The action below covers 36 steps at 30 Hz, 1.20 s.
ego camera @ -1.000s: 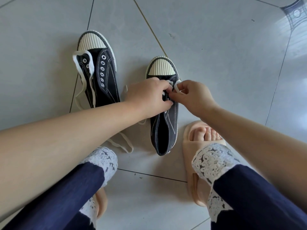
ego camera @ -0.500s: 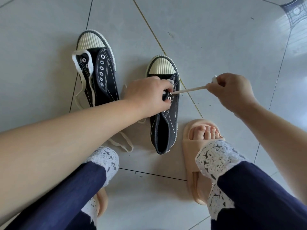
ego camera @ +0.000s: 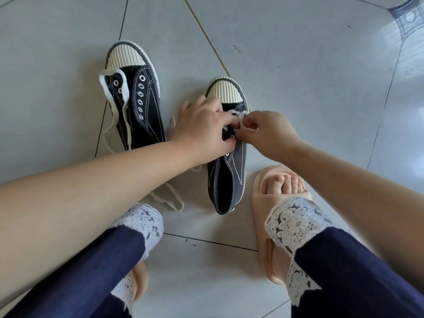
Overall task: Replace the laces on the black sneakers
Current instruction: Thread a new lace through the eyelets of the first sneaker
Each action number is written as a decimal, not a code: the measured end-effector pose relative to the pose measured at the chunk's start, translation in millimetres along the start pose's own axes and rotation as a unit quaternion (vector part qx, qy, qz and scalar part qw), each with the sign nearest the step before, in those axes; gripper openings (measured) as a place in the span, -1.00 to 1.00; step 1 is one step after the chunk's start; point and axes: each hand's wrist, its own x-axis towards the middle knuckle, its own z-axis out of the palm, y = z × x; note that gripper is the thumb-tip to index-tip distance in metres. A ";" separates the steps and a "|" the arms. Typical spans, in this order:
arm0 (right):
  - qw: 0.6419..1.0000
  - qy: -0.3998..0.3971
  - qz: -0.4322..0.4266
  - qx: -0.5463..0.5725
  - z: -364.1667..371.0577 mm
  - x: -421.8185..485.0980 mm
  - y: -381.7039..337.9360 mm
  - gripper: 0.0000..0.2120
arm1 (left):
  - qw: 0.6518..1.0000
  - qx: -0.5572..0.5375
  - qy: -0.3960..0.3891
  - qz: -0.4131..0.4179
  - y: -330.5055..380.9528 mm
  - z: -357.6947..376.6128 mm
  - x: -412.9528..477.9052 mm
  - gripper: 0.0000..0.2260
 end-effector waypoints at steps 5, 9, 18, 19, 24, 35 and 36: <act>0.997 0.033 0.067 0.031 -22.3 -2.6 20.4 -0.86 | 1.000 0.010 -0.006 -0.006 -4.4 -2.2 -1.1 -0.73; 0.990 0.048 0.116 0.064 -37.9 -6.0 36.3 -0.89 | 1.000 -0.003 -0.008 -0.005 -1.5 -1.1 -0.4 -0.73; 0.993 -0.027 0.111 0.020 -36.1 -15.0 37.8 -0.56 | 0.985 -0.147 0.046 -0.077 -13.6 1.7 -24.6 -0.40; 0.994 -0.016 0.110 0.007 -37.2 -14.9 35.8 -0.48 | 0.983 -0.153 0.045 -0.090 -14.2 2.1 -27.1 -0.39; 0.987 -0.001 0.096 0.128 -42.8 -12.7 14.9 -0.81 | 0.965 -0.214 0.004 -0.149 -13.0 1.8 -30.7 -0.62; 0.964 0.004 0.015 0.264 -0.7 -29.8 -37.1 -0.81 | 0.857 -0.437 -0.003 -0.274 -7.5 -2.6 -33.6 -0.81; 0.970 0.014 0.013 0.242 1.4 -30.0 -37.0 -0.82 | 0.844 -0.456 -0.006 -0.282 -8.1 -3.2 -34.2 -0.77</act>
